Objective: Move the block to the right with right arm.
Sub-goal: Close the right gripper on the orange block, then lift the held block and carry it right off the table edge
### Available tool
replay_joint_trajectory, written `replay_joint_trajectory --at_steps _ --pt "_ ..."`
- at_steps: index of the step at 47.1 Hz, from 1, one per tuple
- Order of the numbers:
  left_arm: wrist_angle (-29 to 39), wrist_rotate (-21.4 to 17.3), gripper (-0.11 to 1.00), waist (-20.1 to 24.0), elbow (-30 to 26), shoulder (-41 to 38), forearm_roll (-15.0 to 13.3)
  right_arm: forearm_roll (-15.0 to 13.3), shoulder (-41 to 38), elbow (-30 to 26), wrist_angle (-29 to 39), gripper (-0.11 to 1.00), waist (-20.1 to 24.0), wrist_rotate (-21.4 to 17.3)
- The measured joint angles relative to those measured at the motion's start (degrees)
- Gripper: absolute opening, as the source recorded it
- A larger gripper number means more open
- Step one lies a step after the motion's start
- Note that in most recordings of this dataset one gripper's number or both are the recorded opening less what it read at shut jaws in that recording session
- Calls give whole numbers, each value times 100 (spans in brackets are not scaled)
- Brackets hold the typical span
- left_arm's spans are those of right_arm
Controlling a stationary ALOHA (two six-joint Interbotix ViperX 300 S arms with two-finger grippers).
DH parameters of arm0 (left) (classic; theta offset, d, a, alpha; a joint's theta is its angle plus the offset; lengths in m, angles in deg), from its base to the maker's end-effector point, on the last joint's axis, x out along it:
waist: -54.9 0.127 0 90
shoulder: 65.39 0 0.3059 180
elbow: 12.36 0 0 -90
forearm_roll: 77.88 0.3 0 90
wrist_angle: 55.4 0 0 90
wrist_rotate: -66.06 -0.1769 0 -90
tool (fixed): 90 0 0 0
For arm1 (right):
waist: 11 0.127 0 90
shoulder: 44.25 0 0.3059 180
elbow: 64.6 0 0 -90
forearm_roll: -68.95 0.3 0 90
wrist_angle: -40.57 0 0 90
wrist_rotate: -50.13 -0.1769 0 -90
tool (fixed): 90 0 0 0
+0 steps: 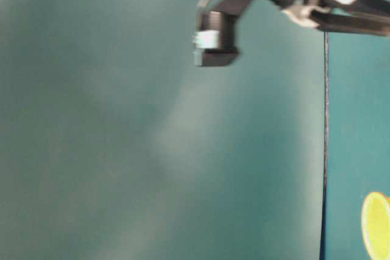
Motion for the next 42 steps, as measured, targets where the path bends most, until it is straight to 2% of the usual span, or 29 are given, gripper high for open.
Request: replay_joint_trajectory --at_steps 33,42 --pt "114 9 0 0 0 9 0 0 1854 -26 1819 40 9 -9" --pt "105 0 0 0 0 9 0 9 2487 185 2285 40 9 -18"
